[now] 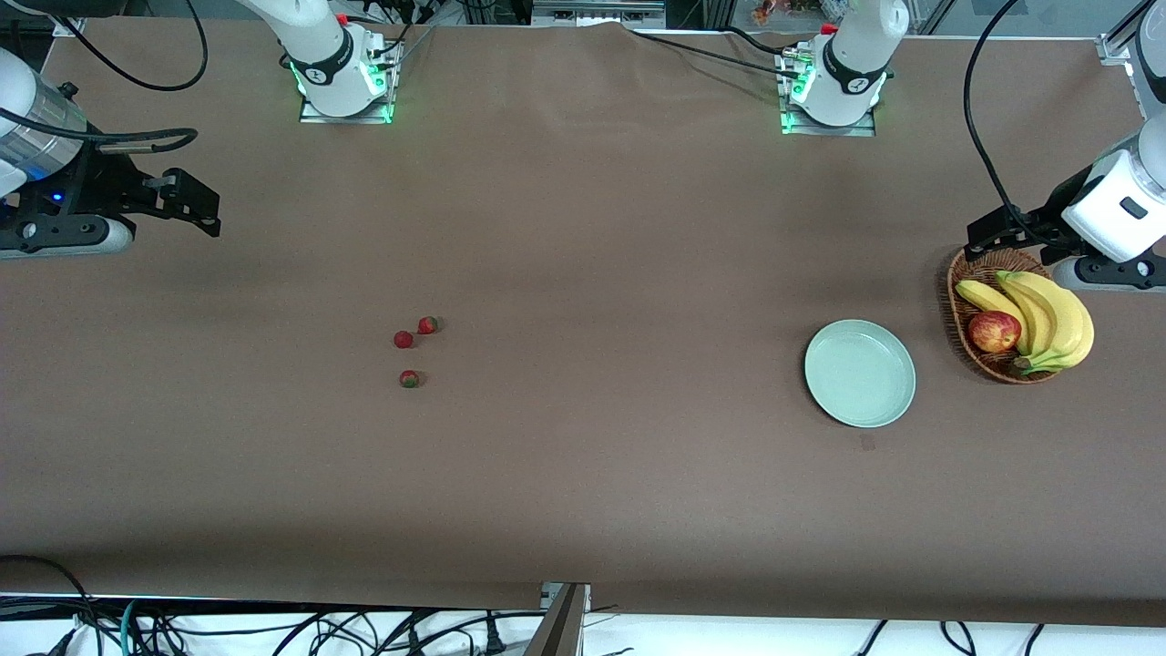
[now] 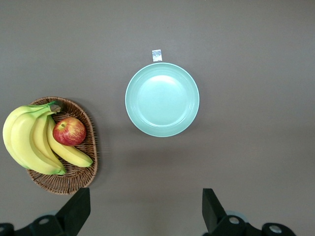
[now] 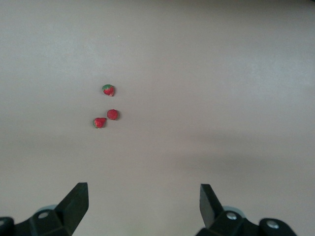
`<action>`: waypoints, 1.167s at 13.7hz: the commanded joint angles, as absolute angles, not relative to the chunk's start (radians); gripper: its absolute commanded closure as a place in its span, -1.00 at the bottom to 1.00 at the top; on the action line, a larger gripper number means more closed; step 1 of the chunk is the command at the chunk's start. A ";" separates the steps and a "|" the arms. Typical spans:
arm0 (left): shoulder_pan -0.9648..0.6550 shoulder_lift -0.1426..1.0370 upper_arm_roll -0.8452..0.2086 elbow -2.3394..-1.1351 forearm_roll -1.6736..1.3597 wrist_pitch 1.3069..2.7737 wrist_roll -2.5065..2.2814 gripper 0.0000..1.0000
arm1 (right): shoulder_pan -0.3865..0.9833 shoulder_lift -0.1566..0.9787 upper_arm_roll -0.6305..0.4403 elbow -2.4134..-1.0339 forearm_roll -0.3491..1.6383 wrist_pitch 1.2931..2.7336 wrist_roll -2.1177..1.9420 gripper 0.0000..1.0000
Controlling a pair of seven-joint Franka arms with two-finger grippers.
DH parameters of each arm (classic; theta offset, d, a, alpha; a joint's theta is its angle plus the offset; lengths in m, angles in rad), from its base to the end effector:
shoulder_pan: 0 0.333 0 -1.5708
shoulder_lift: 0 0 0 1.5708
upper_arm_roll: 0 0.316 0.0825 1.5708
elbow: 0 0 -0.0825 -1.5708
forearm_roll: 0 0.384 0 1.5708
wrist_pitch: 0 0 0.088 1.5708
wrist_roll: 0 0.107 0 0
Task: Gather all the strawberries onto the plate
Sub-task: 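Move the right gripper toward the three strawberries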
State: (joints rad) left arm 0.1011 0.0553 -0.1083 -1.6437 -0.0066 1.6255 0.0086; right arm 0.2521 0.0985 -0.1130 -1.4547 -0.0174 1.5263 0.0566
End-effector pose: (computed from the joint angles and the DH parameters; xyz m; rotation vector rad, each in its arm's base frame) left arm 0.5711 -0.0033 0.5637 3.1268 -0.0238 -0.1144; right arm 0.5748 0.0821 0.6197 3.1078 0.1280 -0.0363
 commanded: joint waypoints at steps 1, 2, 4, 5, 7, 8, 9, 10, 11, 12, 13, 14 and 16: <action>0.103 0.046 -0.114 -1.635 0.012 1.608 0.005 -1.00 | 0.255 0.100 -0.106 -1.453 -0.026 1.522 0.057 -1.00; 0.103 0.045 -0.114 -1.634 0.012 1.608 0.005 -1.00 | 0.252 0.098 -0.107 -1.453 -0.029 1.516 0.042 -1.00; 0.103 0.046 -0.114 -1.635 0.012 1.606 0.005 -1.00 | 0.247 0.098 -0.110 -1.453 -0.025 1.506 0.040 -1.00; 0.103 0.045 -0.114 -1.634 0.012 1.608 0.005 -1.00 | 0.250 0.094 -0.107 -1.453 -0.029 1.506 0.051 -1.00; 0.103 0.046 -0.114 -1.635 0.012 1.608 0.005 -1.00 | 0.256 0.098 -0.104 -1.453 -0.038 1.502 0.043 -1.00; 0.103 0.046 -0.114 -1.635 0.012 1.608 0.005 -1.00 | 0.255 0.100 -0.104 -1.456 -0.032 1.502 0.029 -1.00; 0.103 0.046 -0.114 -1.635 0.012 1.608 0.005 -1.00 | 0.255 0.101 -0.104 -1.465 -0.026 1.499 0.011 -1.00; 0.103 0.046 -0.114 -1.634 0.012 1.608 0.005 -1.00 | 0.258 0.101 -0.103 -1.471 -0.022 1.484 -0.001 -1.00; 0.103 0.046 -0.114 -1.635 0.012 1.608 0.005 -1.00 | 0.264 0.107 -0.100 -1.474 -0.012 1.467 -0.002 -1.00; 0.103 0.046 -0.114 -1.634 0.012 1.608 0.005 -1.00 | 0.273 0.110 -0.100 -1.480 0.001 1.466 0.002 -1.00; 0.103 0.046 -0.114 -1.634 0.012 1.608 0.005 -1.00 | 0.273 0.118 -0.100 -1.494 0.023 1.479 0.005 -1.00; 0.103 0.046 -0.114 -1.634 0.012 1.608 0.005 -1.00 | 0.273 0.129 -0.100 -1.508 0.047 1.488 0.009 -1.00; 0.103 0.046 -0.114 -1.634 0.012 1.608 0.005 -1.00 | 0.275 0.135 -0.100 -1.569 0.066 1.544 0.012 -1.00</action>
State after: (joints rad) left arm 0.1011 0.0553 -0.1083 -1.6435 -0.0066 1.6254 0.0086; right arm 0.2747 0.1368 -0.0992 -1.5101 0.0403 1.4958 0.0175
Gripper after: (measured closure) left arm 0.000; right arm 0.000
